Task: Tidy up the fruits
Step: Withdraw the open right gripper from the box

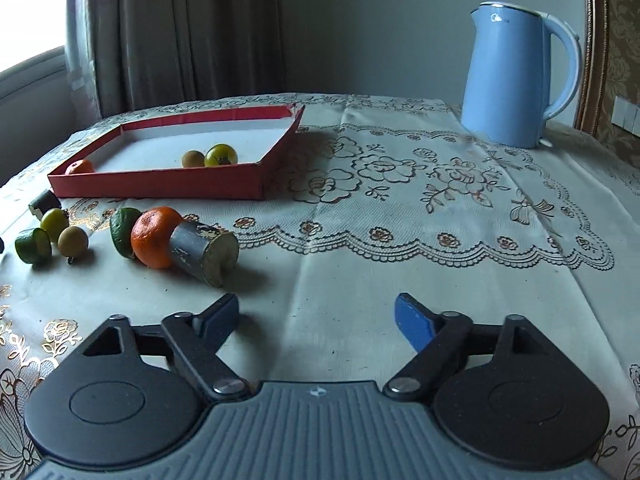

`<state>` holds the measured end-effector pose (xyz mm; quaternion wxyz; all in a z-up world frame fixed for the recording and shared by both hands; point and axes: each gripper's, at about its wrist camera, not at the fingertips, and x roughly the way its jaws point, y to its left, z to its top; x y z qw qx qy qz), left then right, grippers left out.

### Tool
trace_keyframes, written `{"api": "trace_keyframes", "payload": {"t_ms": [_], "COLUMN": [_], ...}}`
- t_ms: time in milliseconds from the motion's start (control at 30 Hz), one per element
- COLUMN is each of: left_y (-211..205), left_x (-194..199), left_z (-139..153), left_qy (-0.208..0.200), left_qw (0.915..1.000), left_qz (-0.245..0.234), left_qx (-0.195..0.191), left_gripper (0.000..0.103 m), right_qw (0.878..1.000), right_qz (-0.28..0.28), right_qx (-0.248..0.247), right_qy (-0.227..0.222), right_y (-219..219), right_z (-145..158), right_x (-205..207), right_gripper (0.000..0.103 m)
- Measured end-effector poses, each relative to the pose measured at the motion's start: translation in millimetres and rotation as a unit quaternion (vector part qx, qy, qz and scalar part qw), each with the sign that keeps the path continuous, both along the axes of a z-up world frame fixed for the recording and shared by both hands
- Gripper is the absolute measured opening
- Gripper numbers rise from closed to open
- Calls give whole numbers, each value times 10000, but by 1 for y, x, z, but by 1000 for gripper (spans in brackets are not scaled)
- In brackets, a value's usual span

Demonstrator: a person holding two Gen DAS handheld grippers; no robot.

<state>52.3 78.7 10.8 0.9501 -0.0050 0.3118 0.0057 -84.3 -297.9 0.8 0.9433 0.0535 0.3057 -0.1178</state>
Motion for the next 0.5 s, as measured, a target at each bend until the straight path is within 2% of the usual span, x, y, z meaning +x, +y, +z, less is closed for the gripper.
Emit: {"api": "trace_keyframes", "payload": {"t_ms": [133,333,433,500], "left_y": [-13,-63,-89,-104], "left_x": [-14,-38,-46,-46], "left_z": [7,18,23,22], "left_qy": [-358,-533,-583,-562], "left_qw": [9990,9948,9921,9909], "left_qz": [-138,-759,-1048,-1109], "left_qx": [239,415,378,518], "left_gripper": [103,103,103,103], "right_qw": [9999,9999,9999,9999], "right_qz": [-42,-36,-28,-23], "right_qx": [53,4,21,30], "right_qy": [107,148,140,136], "right_y": [-2,-1,-1,-1], "right_z": [-2,-2,-2,-2], "right_x": [2,4,4,4], "right_gripper": [95,96,96,96]}}
